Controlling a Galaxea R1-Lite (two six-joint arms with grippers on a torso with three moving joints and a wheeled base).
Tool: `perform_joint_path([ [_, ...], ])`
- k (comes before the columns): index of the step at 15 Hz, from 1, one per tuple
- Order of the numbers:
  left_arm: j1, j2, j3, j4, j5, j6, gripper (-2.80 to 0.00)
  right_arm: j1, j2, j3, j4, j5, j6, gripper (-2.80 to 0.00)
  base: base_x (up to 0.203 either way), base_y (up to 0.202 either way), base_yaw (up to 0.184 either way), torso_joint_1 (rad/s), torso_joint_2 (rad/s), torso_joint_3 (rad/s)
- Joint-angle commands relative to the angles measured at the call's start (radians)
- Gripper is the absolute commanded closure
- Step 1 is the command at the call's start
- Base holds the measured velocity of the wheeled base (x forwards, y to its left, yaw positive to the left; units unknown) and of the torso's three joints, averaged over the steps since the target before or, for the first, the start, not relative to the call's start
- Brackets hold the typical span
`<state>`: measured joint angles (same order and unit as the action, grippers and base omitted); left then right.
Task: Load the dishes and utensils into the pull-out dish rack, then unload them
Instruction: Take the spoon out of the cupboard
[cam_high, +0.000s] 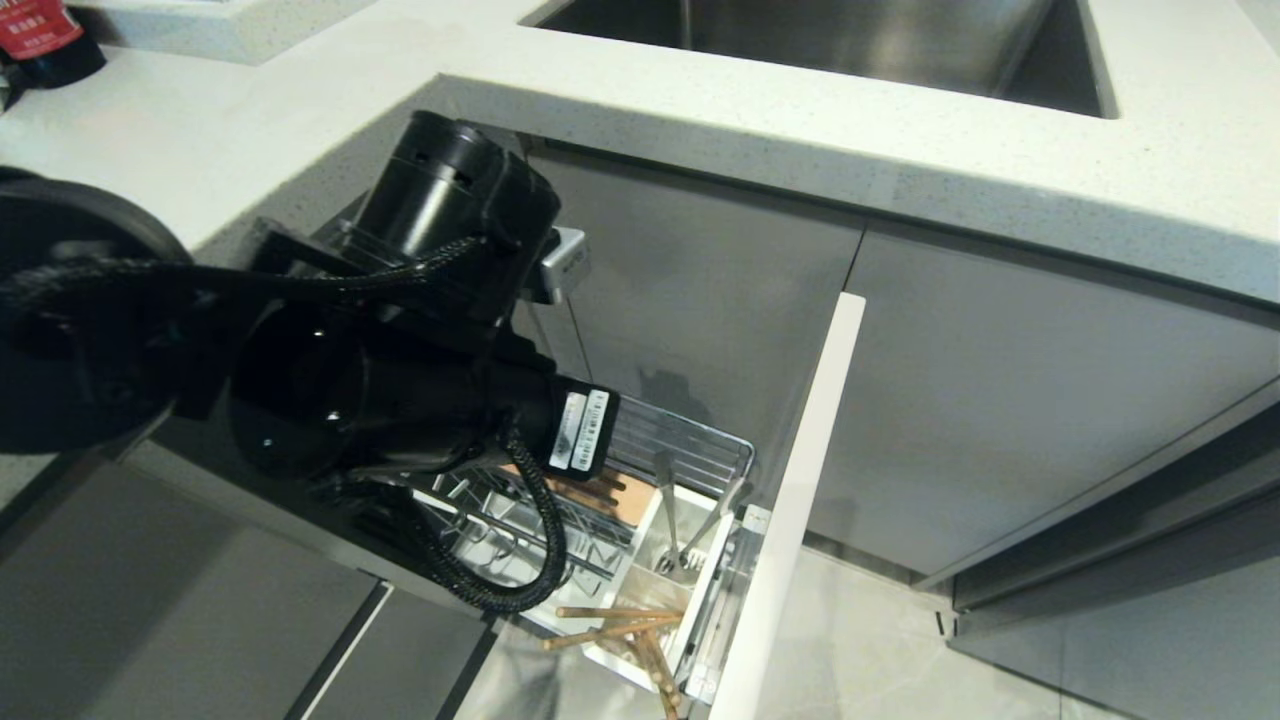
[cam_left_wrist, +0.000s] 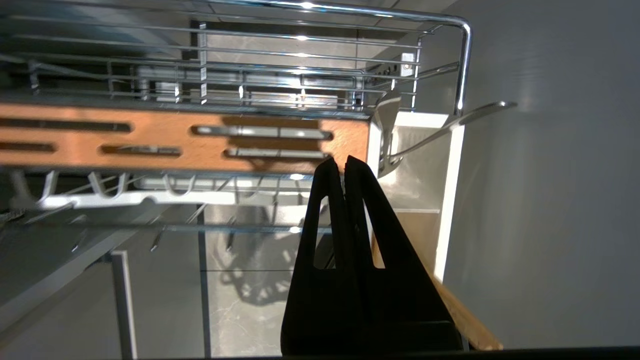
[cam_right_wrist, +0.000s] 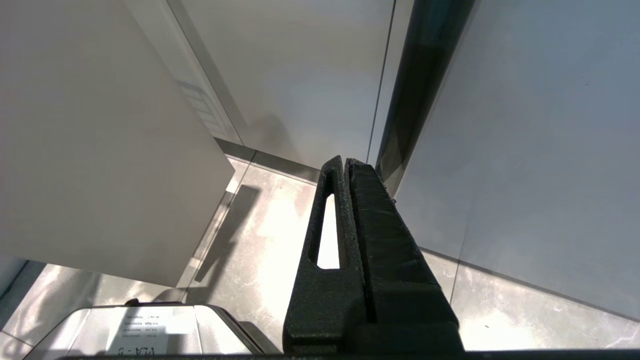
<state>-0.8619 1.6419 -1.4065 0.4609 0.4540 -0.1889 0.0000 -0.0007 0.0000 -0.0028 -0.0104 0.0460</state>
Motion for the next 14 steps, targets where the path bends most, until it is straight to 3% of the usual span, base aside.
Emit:
perform_joint_path([
  [1, -0.003, 0.115, -0.051, 0.004, -0.016, 0.003, 0.0, 0.0, 0.001, 0.0, 0.0, 0.0, 0.0, 0.0, 0.0, 0.0, 0.0, 0.0, 0.0, 0.0],
  [2, -0.006, 0.143, -0.07, 0.006, -0.035, 0.01, 0.0, 0.0, 0.001, 0.0, 0.0, 0.0, 0.0, 0.0, 0.0, 0.0, 0.0, 0.0, 0.0, 0.0],
  [3, -0.009, 0.164, -0.077, 0.007, -0.042, 0.027, -2.8, 0.0, 0.001, 0.0, 0.0, 0.0, 0.0, 0.0, 0.0, 0.0, 0.0, 0.0, 0.0, 0.0],
  [14, -0.011, 0.276, -0.094, -0.01, -0.046, 0.037, -2.8, 0.0, 0.001, 0.0, 0.0, 0.0, 0.0, 0.0, 0.0, 0.0, 0.0, 0.0, 0.0, 0.0],
])
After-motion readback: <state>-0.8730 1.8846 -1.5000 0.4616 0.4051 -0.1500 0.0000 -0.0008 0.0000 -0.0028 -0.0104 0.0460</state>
